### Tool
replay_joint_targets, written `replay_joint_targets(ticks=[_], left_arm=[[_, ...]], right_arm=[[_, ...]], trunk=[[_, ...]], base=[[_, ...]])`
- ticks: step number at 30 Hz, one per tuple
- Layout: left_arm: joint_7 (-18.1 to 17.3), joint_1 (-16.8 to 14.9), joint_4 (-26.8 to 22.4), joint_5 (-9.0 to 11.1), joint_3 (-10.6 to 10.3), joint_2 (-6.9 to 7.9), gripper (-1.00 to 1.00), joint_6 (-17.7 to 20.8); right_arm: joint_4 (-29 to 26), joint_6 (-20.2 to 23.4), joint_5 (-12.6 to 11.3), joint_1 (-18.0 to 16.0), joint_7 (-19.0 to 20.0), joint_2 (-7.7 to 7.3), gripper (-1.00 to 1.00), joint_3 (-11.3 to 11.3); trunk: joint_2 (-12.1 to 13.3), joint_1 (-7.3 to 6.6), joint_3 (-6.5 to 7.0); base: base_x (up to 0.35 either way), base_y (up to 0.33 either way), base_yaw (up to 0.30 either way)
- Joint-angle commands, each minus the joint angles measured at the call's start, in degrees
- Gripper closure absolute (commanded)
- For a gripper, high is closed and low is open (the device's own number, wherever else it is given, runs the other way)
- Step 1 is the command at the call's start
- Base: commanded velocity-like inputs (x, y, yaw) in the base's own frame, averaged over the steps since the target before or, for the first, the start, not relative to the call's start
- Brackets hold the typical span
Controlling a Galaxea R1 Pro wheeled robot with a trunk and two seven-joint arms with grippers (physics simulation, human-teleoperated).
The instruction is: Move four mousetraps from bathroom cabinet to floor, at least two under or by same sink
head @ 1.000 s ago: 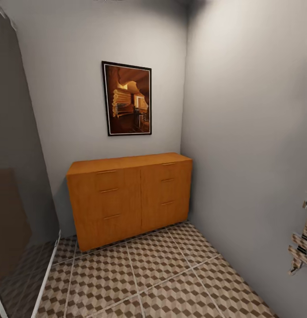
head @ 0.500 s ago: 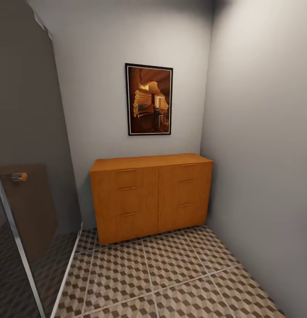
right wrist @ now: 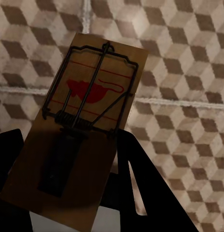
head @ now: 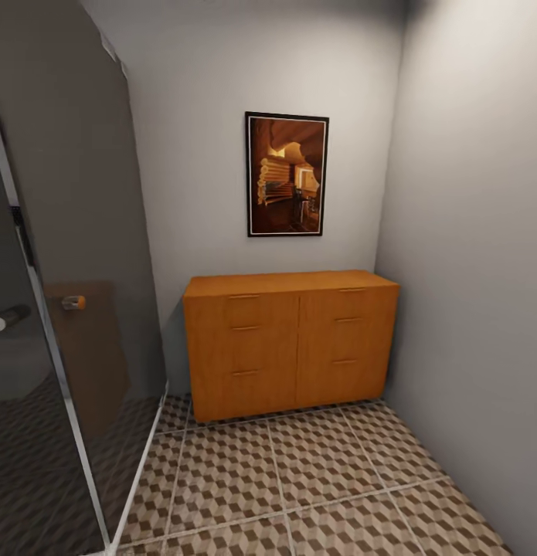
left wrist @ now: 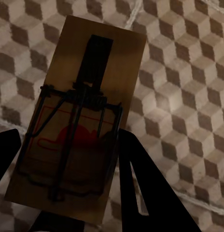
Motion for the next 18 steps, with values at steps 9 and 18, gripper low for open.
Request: replay_joint_targets(ticks=[9,18], left_arm=[[-0.2,-0.1,0.1,0.6,-0.2,0.01,1.00,-0.2],[-0.2,-0.1,0.1,0.6,-0.2,-0.07,1.00,-0.2]], right_arm=[[0.1,0.1,1.3,-0.1,-0.2,0.07,1.00,0.4],[0.1,0.1,1.4,-0.1,-0.2,-0.06,1.00,0.4]], trunk=[[0.0,-0.01,-0.06],[0.0,-0.01,-0.06]], base=[[0.000,0.000,0.291],[0.000,0.000,0.297]])
